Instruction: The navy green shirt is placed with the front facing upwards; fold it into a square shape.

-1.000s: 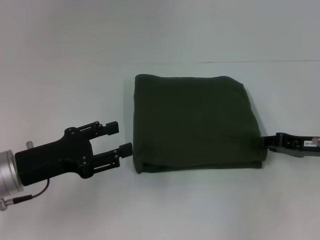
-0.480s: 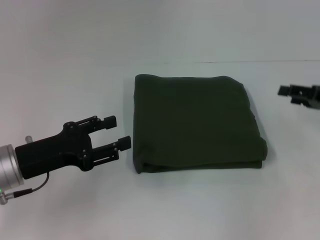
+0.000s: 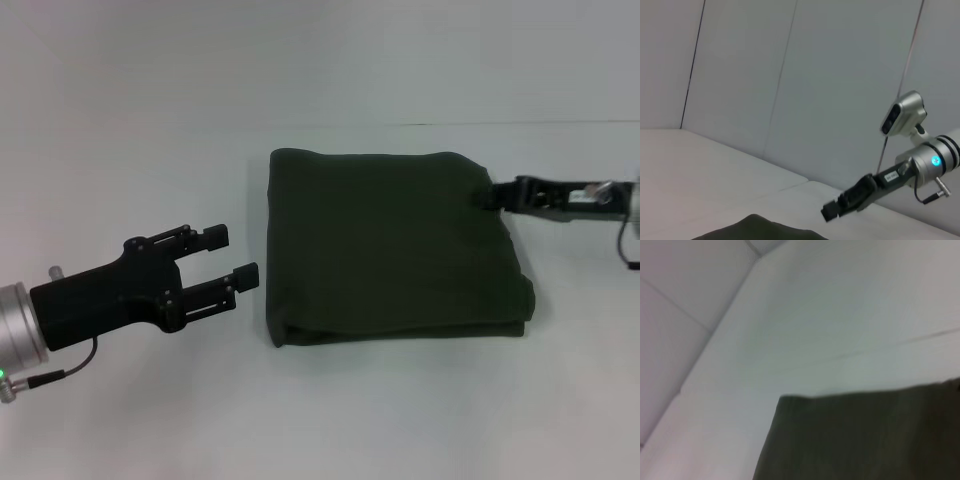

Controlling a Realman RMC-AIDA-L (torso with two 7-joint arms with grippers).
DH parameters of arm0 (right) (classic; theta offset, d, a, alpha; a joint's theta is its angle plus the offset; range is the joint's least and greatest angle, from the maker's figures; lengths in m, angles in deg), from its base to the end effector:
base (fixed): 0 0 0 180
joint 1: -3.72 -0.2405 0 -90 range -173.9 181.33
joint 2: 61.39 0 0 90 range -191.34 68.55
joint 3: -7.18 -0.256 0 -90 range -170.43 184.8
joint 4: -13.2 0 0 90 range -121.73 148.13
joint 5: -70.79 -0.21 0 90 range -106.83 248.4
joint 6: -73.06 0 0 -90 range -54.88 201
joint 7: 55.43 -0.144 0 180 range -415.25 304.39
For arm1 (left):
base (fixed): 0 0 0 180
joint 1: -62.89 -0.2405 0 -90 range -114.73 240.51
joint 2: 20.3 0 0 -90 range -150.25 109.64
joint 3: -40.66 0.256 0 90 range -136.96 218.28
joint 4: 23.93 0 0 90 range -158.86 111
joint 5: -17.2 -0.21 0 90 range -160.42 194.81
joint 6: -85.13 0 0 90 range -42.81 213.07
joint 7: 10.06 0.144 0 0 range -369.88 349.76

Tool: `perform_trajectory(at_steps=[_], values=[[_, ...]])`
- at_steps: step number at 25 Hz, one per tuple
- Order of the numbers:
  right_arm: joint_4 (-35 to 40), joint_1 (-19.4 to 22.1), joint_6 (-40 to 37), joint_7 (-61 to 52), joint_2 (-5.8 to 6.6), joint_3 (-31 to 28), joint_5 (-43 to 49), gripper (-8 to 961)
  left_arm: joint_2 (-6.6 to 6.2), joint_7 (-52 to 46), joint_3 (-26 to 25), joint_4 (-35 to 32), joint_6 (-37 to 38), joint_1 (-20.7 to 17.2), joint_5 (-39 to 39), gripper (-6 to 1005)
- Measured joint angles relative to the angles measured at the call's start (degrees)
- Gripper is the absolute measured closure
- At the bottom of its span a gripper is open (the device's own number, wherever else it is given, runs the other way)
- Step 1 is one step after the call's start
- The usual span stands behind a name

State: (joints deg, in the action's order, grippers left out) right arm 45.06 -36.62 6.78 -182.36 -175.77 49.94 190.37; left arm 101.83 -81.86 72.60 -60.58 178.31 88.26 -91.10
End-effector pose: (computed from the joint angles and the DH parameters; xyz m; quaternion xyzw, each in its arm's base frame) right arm 0.2626 0.4102 0.0134 -0.7857 0.5531 0.2028 0.1887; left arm -0.2715 0.3063 0.0033 -0.8985 -0.2128 -0.3373 0.1835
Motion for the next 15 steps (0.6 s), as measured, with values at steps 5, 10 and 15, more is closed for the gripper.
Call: perform_trajectory(at_steps=[5,10,15], values=[[-2.77,-1.12,5.73,0.0,-1.11,3.15,0.02,838,0.12,0.0,-0.21,0.0,-0.67,0.11,0.11,272],[-5.28,-2.37,14.64,0.02,-2.9,8.34,0.02,889,0.4,0.0,-0.22,0.28,-1.43,0.16,0.47,272],[-5.35,-2.83,22.09,0.03,-4.25,11.43,0.02,940,0.39,-0.19,-0.22,0.56,-1.92,0.45,0.65,272]])
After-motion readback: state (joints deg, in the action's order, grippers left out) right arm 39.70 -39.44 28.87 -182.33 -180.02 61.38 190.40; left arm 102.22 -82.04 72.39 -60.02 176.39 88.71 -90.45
